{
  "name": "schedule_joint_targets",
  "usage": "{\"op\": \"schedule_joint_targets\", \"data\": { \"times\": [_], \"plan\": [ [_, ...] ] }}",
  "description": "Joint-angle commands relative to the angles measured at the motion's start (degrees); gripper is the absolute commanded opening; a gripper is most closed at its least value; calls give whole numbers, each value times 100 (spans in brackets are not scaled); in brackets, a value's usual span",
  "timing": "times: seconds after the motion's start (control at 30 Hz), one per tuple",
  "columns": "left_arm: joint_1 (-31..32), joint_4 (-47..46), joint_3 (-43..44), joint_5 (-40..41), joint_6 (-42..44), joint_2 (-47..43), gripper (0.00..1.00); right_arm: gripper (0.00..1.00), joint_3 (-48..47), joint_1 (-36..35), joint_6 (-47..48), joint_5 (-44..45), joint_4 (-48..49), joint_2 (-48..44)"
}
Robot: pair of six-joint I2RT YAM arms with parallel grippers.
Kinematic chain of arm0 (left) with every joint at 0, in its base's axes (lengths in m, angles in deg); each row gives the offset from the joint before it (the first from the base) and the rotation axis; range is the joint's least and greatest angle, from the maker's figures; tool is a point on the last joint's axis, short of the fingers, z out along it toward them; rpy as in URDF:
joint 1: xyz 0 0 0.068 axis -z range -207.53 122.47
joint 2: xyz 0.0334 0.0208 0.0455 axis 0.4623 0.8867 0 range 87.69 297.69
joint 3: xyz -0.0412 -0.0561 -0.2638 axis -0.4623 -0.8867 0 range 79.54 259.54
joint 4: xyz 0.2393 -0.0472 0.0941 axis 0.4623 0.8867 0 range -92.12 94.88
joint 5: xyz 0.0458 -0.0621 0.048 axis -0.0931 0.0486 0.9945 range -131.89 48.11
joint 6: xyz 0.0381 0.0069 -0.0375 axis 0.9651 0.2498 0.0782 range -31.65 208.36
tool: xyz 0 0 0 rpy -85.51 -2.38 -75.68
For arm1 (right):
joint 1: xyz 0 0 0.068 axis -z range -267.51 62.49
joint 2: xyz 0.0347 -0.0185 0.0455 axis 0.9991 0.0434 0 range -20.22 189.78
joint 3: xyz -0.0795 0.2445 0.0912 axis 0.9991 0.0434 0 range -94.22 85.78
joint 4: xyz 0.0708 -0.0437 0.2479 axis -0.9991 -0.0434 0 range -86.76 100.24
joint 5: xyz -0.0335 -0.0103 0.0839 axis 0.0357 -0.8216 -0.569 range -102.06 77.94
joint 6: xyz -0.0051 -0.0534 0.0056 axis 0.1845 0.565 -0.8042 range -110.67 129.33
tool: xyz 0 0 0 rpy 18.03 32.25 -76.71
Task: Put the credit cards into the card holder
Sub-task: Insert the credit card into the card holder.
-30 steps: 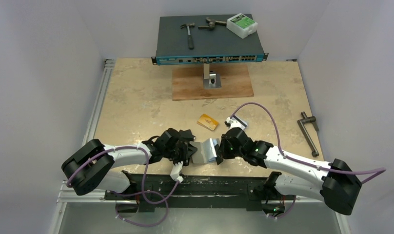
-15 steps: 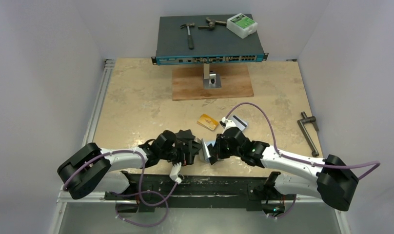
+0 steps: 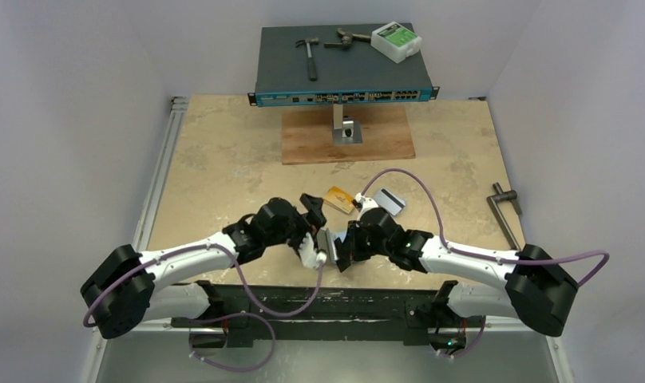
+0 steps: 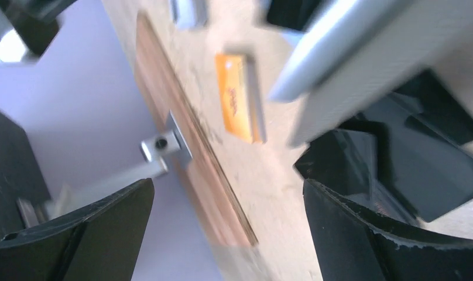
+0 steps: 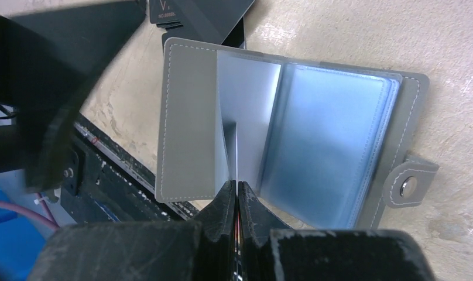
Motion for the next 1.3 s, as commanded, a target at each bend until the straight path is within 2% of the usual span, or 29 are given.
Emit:
{"op": "schedule_joint_targets", "data": {
  "times": [0.0, 0.13, 0.23, 0.33, 0.43, 0.53, 1.03, 1.17, 1.27],
  "plan": [
    [-13, 1698, 1528, 1110, -3228, -74, 100, 0, -96, -31, 109, -114, 315, 6],
    [-105, 3356, 2667, 1120, -5724, 125, 100, 0, -118, -62, 127, -147, 332, 52],
    [-235, 4476, 3287, 504, -7520, 356, 100, 0, -117, -79, 132, -187, 390, 108],
    [-279, 5130, 3590, -131, -8571, 610, 100, 0, -138, -103, 133, -202, 397, 159],
    [-454, 5815, 3902, -728, -9301, 1267, 100, 0, -145, -124, 145, -210, 436, 214],
    [-639, 6240, 4167, -1376, -9568, 1956, 100, 0, -135, -134, 136, -202, 449, 252],
    [-867, 4413, 3407, -1802, -10750, 2117, 100, 0, -329, -167, 247, -246, 391, 394],
    [-884, 4198, 3334, -1725, -10770, 2263, 91, 0, -366, -169, 252, -246, 355, 454],
    [-889, 4148, 3403, -1723, -10728, 2457, 78, 0, -350, -169, 242, -230, 344, 422]
  ]
}}
